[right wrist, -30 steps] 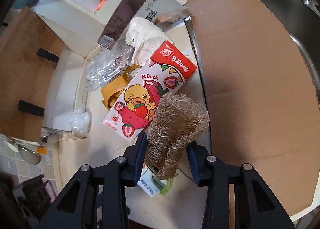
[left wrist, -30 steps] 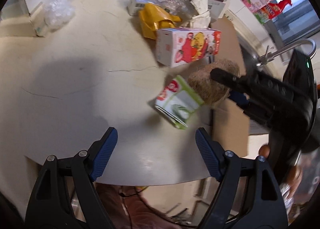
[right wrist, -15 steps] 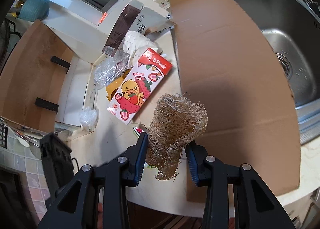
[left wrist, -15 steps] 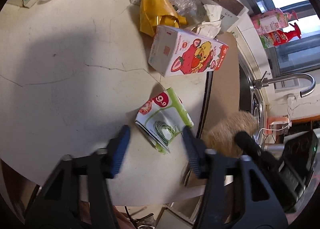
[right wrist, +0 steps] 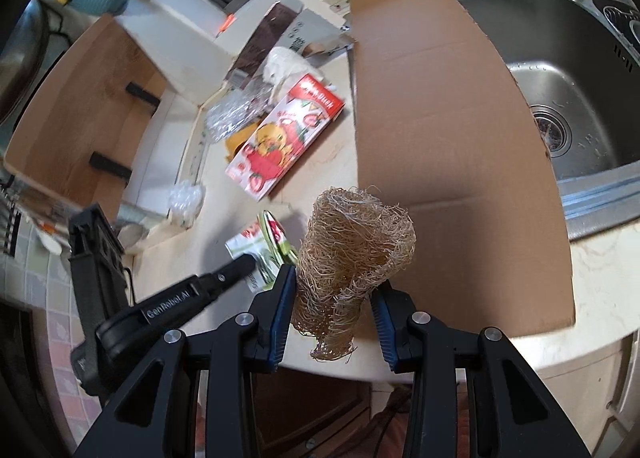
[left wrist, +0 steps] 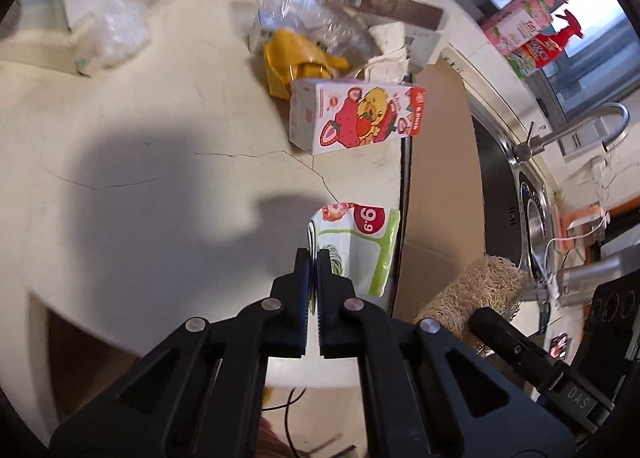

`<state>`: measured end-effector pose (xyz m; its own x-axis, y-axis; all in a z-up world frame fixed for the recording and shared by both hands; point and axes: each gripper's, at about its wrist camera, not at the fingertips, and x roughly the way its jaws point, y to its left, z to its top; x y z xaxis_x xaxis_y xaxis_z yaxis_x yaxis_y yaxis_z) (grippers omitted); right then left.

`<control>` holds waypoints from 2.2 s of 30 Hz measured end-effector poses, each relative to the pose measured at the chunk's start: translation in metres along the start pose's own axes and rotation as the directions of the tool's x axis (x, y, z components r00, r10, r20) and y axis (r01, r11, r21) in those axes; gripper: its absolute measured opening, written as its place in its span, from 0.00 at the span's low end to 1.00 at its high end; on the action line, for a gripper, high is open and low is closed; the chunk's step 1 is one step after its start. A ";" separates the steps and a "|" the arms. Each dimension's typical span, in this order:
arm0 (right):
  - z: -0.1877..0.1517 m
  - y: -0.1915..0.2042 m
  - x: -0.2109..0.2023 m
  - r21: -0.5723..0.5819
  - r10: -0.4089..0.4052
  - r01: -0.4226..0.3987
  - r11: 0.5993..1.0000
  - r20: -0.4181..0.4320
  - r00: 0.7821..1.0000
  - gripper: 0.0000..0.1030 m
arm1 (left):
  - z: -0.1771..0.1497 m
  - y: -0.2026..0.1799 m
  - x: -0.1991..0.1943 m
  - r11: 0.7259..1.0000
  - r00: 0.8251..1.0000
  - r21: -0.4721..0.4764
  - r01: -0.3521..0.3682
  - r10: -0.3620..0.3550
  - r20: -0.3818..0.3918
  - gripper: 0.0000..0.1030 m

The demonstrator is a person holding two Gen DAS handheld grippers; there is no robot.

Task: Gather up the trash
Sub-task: 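Carry the loofah and green wrapper down toward the floor trash bin, then open the right tool over the bin while the left tool releases the wrapper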

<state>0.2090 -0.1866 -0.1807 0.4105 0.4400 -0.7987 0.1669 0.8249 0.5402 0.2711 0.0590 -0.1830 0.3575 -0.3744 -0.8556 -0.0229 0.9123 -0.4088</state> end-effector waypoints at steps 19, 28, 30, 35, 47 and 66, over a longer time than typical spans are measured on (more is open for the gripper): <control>-0.127 0.004 -0.094 -0.281 0.052 -0.067 0.957 -0.060 0.997 0.35 | -0.176 -0.006 -0.131 0.989 0.991 0.103 -0.105 0.095 0.097 0.01; -0.190 -0.015 -0.090 -0.369 -0.005 -0.047 0.928 -0.138 0.990 0.35 | -0.232 -0.003 -0.127 0.965 0.981 0.176 -0.194 0.187 0.059 0.01; -0.203 -0.021 -0.085 -0.376 -0.025 -0.033 0.926 -0.147 0.989 0.35 | -0.241 -0.001 -0.120 0.957 0.977 0.198 -0.214 0.209 0.046 0.01; -0.228 -0.040 -0.062 -0.354 -0.063 -0.006 0.935 -0.183 0.981 0.35 | -0.258 0.013 -0.095 0.944 0.970 0.227 -0.239 0.243 0.010 0.01; -0.288 -0.107 0.035 -0.234 -0.139 0.079 0.969 -0.251 0.958 0.36 | -0.310 0.086 0.014 0.932 0.946 0.238 -0.274 0.306 -0.110 0.01; -0.348 -0.186 0.285 -0.229 -0.257 0.194 0.954 -0.288 0.923 0.48 | -0.328 0.163 0.233 0.888 0.922 0.387 -0.250 0.340 -0.185 0.25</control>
<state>-0.0172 -0.0908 -0.6014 0.0777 0.2965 -0.9519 0.0334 0.9534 0.2997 0.0444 0.0663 -0.5527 0.1486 -0.0659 -0.9867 0.2514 0.9675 -0.0267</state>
